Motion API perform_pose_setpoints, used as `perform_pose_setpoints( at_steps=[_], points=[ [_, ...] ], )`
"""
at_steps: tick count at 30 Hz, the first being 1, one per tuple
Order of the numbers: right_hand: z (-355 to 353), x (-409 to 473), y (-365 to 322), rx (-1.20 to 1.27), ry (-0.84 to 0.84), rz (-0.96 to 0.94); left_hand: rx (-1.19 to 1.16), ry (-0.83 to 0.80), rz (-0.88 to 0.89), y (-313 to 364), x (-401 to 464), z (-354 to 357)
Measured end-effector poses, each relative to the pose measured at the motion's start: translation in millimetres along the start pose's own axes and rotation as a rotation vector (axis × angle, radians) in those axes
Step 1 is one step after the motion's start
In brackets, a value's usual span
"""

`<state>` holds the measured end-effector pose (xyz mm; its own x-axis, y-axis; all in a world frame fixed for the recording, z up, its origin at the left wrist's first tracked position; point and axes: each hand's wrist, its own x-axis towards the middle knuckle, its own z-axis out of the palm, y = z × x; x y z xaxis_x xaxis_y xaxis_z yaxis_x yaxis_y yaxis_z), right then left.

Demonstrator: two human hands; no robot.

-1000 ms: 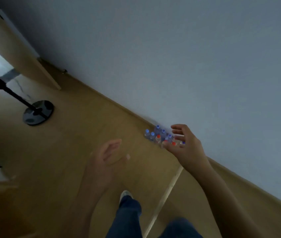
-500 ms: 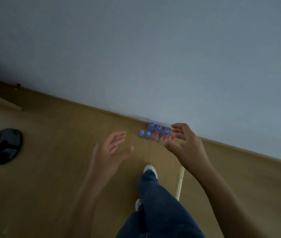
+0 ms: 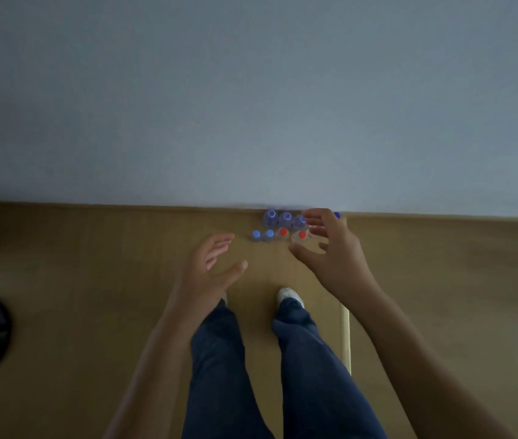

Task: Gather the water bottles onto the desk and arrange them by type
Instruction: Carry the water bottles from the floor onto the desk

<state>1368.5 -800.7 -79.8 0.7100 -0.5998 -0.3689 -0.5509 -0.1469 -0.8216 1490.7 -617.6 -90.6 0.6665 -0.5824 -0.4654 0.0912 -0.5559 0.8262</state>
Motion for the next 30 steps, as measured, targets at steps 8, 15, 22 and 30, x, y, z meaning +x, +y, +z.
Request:
perform_pose_setpoints(
  at_steps=[8, 15, 22, 30],
  points=[
    [71, 21, 21, 0.042, 0.196, 0.1, 0.094, -0.136, 0.088, -66, 58, -34],
    [119, 49, 78, 0.042, 0.246, 0.184, 0.1, -0.161, 0.108, -132, 112, -21],
    [164, 101, 193, 0.018, 0.247, 0.231, 0.103, -0.142, 0.125, -234, 181, 31],
    [237, 192, 347, -0.012, 0.265, 0.174, 0.134, -0.187, 0.166, -395, 297, 101]
  ],
)
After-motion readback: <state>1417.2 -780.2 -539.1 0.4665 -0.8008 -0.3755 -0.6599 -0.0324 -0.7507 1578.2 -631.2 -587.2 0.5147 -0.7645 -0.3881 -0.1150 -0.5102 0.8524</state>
